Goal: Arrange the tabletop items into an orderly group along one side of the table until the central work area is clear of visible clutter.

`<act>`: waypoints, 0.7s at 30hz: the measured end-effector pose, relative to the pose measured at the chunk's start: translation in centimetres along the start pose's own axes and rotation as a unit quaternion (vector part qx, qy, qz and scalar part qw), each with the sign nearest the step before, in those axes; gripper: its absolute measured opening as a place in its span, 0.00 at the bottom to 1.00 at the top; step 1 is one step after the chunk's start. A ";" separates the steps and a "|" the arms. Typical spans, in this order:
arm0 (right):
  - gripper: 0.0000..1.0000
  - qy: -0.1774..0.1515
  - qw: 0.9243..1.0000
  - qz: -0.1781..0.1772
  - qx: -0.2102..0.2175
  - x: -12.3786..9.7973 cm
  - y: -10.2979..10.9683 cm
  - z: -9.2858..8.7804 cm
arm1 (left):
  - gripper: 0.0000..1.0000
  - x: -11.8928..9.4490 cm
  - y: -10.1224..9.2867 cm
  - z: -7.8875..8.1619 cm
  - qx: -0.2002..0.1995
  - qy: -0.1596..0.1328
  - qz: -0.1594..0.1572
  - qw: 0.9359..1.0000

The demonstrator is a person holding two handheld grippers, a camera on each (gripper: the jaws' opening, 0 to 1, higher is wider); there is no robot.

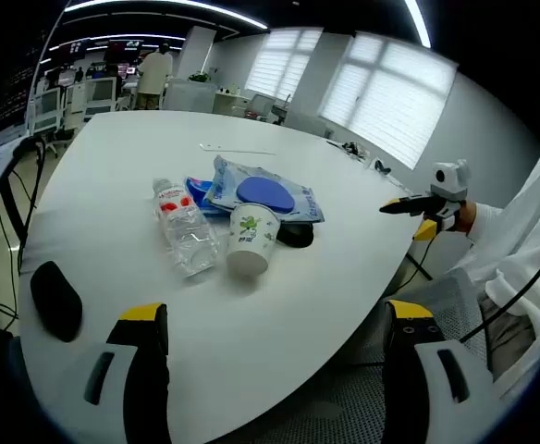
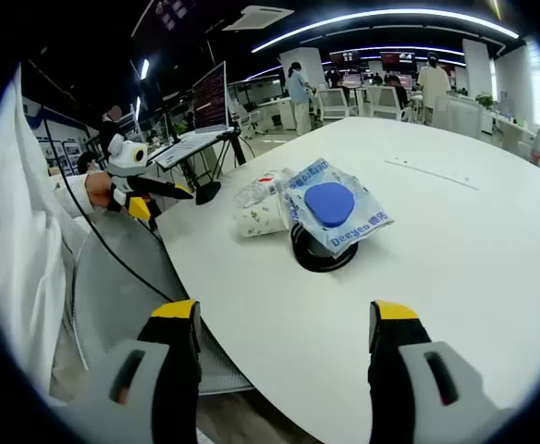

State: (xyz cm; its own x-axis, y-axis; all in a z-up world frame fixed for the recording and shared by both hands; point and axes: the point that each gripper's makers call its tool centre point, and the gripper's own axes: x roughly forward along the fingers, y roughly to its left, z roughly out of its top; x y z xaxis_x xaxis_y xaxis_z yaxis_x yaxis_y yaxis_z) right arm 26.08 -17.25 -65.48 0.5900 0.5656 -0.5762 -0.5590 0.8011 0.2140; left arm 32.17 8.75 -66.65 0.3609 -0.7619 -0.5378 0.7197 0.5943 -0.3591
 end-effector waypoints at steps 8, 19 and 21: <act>0.74 -0.003 1.000 0.001 0.001 0.0 0.1 0.2 | 1.00 0.1 -0.2 0.2 0.001 -0.001 -0.002 1.000; 0.73 -0.005 1.000 -0.001 0.000 0.0 0.0 0.4 | 1.00 0.1 -0.2 0.2 0.001 -0.001 -0.002 1.000; 0.73 -0.005 1.000 -0.001 0.000 0.0 0.0 0.5 | 1.00 0.0 -0.3 0.2 0.000 -0.002 -0.003 1.000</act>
State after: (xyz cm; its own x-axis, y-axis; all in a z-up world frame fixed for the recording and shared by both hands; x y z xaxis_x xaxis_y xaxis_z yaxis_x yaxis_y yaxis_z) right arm 26.33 -17.19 -65.10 0.5967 0.5666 -0.5682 -0.5586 0.8017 0.2127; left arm 32.13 8.51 -66.42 0.3599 -0.7660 -0.5326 0.7220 0.5902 -0.3610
